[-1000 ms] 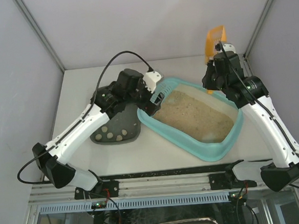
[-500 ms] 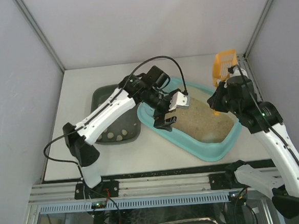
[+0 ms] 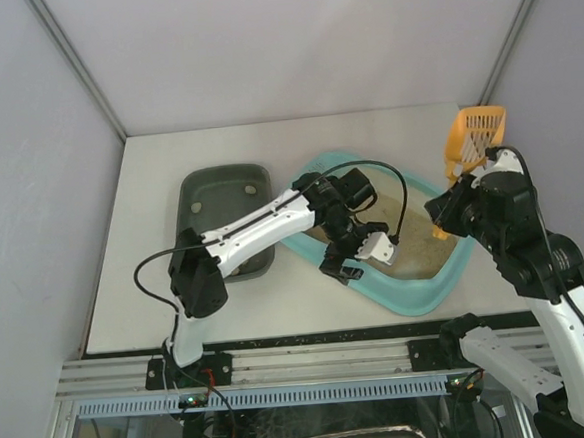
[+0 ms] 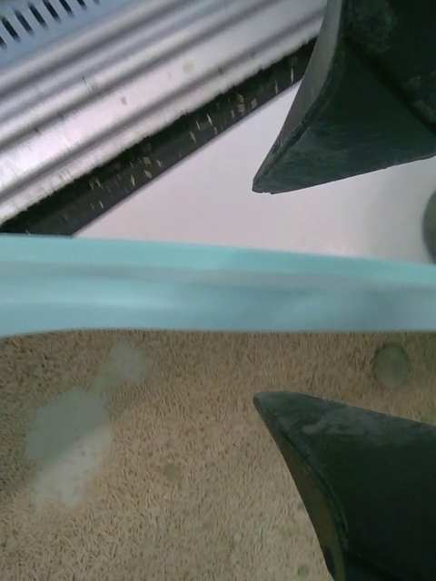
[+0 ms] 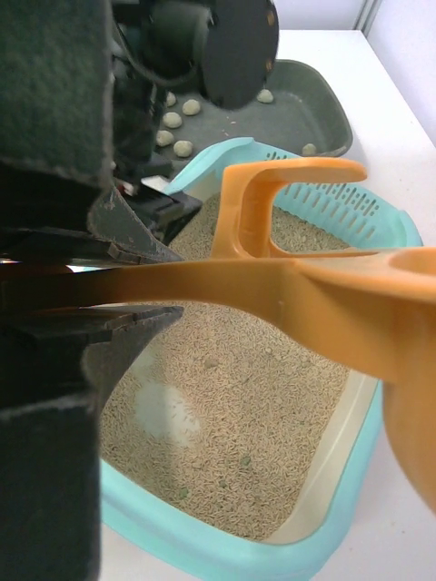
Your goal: Clean the litter box
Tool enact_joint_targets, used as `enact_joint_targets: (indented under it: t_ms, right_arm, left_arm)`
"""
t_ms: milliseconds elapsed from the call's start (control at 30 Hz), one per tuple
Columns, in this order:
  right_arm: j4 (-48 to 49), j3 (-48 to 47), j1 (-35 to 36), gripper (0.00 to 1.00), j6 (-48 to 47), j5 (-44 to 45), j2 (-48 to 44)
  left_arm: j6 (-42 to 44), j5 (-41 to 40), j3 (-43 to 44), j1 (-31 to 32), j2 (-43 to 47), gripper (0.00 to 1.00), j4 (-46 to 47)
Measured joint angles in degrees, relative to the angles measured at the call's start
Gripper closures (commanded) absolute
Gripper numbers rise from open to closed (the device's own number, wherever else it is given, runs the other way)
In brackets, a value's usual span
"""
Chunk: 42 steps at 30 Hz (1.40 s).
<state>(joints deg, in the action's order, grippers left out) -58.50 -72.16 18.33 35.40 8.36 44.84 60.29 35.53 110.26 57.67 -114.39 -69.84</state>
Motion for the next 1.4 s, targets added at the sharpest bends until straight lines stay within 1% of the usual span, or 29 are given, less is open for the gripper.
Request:
enact_joint_targets:
  t_ms: [133,200,267,367,400,467,633,733,767,833,933,1100,1233,1400]
  right_arm:
    - [-1.57,-0.02,-0.28,1.00,0.24,0.04,-1.44]
    - [-2.14,-0.04,-0.42,1.00,0.17,0.09,-2.01]
    - [-2.36,-0.04,-0.76,1.00,0.04,0.09,-2.14]
    - [-2.32,-0.04,-1.66,1.00,-0.44,0.07,-1.90]
    - [-2.25,-0.07,-2.14,1.00,-0.68,0.02,-1.70]
    - [-2.08,-0.07,-3.34,1.00,-1.22,-0.15,-1.27]
    - [-1.29,-0.04,-7.43,1.00,-2.32,-2.80,0.44]
    - [-1.38,0.07,-9.90,1.00,-2.78,-4.94,1.05]
    - [-1.40,0.13,-10.62,1.00,-3.02,-5.68,1.11]
    - [-1.86,0.31,-11.96,1.00,-3.39,-7.04,1.20]
    - [-2.80,0.52,-13.29,1.00,-3.72,-8.76,1.25]
    - [-2.93,1.66,-14.60,1.00,-4.68,-12.68,1.75]
    - [-2.19,4.61,-14.53,1.00,-5.33,-18.27,3.21]
    - [0.44,7.67,-11.78,1.00,-7.17,-24.28,7.19]
  left_arm:
    - [4.44,-5.20,0.00,0.28,-2.80,0.18,2.03]
    - [7.15,-8.02,0.00,0.04,-4.22,0.25,2.03]
    - [9.25,-9.55,0.11,-0.37,-5.60,0.44,1.38]
    - [12.35,-9.44,0.57,-0.85,-5.95,0.85,-2.51]
    - [13.66,-9.44,0.87,-0.74,-6.14,0.92,-4.66]
    - [13.40,-9.94,2.14,-0.70,-6.75,0.98,-7.41]
    - [23.61,-10.60,1.20,-2.60,-6.19,1.00,-10.01]
    - [32.89,-11.06,-1.62,-4.70,-4.20,1.00,-11.08]
    - [37.57,-11.39,-2.40,-5.84,-3.65,1.00,-12.17]
    - [44.30,-11.93,-2.86,-7.69,-3.34,1.00,-14.23]
    - [50.29,-12.61,-2.86,-9.64,-3.34,1.00,-16.20]
    - [55.15,-13.62,-0.66,-12.24,-4.79,1.00,-18.93]
    - [57.40,-14.56,5.75,-14.25,-9.07,1.00,-22.56]
    - [58.34,-14.03,11.93,-16.92,-12.66,1.00,-22.40]
